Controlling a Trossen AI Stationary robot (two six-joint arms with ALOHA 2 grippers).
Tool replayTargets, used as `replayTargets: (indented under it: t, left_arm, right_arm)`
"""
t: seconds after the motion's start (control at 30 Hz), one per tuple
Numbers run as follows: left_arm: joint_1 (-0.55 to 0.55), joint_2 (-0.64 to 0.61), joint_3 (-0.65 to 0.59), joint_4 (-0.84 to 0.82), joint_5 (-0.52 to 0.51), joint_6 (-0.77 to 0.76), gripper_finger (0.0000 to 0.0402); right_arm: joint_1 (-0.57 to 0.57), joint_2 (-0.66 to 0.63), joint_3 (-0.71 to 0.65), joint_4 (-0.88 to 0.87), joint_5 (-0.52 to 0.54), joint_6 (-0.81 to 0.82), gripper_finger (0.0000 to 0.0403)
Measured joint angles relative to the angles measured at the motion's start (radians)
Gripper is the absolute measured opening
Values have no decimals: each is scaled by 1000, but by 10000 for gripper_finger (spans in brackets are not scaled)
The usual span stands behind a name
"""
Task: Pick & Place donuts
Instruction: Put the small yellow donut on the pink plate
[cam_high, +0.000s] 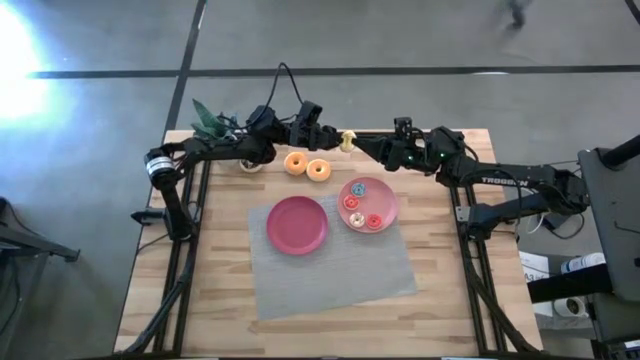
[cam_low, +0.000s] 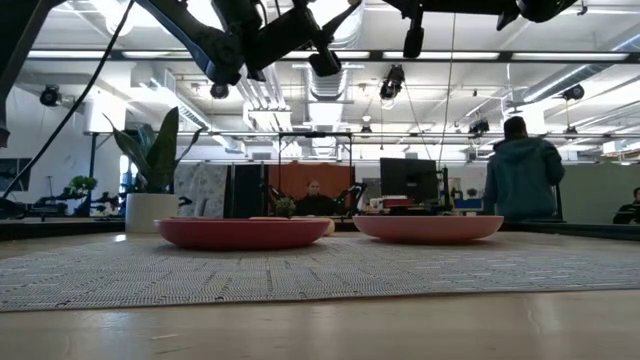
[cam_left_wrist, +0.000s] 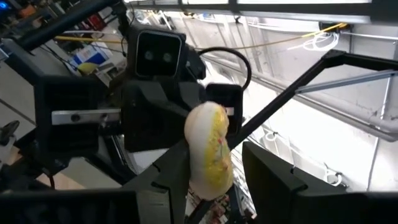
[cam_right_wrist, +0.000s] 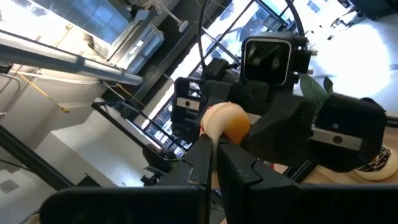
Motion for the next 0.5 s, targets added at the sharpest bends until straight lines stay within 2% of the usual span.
replayTargets:
  t: [0.3,0.4,0.5]
  left_arm:
    - [-6,0,-9,-23,1,23,118]
    - [-7,0,-9,-40,1,37,100]
    - [-7,0,-11,-49,1,50,66]
  right_arm:
    - [0,0,0,-3,6,2,9]
    - [0,0,0,-3,6,2,9]
    - [0,1,0,-9,6,6,9]
